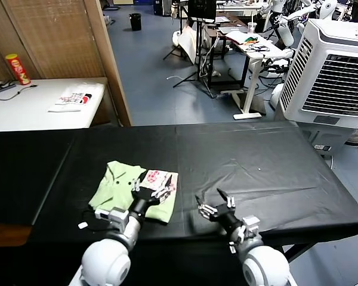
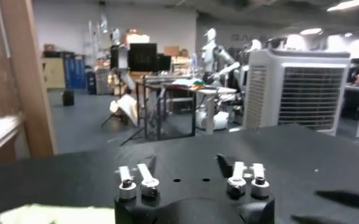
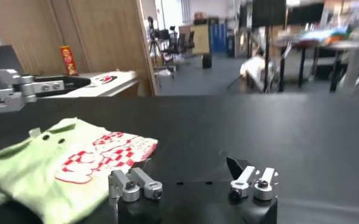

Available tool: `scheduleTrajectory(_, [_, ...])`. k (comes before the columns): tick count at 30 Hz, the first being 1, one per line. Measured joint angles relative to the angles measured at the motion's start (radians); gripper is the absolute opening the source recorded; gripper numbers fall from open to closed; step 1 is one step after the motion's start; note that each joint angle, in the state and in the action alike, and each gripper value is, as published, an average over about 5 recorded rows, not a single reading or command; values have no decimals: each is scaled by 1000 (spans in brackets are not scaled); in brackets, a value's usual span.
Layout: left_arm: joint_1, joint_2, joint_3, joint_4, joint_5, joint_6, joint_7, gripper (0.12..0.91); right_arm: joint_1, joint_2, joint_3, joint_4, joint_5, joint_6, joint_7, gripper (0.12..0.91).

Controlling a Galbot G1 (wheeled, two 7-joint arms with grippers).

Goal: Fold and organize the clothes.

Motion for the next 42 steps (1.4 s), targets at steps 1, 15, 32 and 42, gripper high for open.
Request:
scheduleTrajectory(1, [4,4,-8,0,0,-4,-1,793,13,5,-10,-7,20,-16,13,798])
scheduleTrajectory(15, [95,-4,-83,-29,4,-24,-9,798,188,110,-161,-160,178,-125,122,720])
scheduleTrajectory(32, [187,-33,-130,-65,11,-60,-37,798,239,86,-144,-237,176,-102,64,122])
scheduleTrajectory(42, [226,-23,-166,-41,8,-126,-33,798,241,-115,-54,-232,68,7,-60,264])
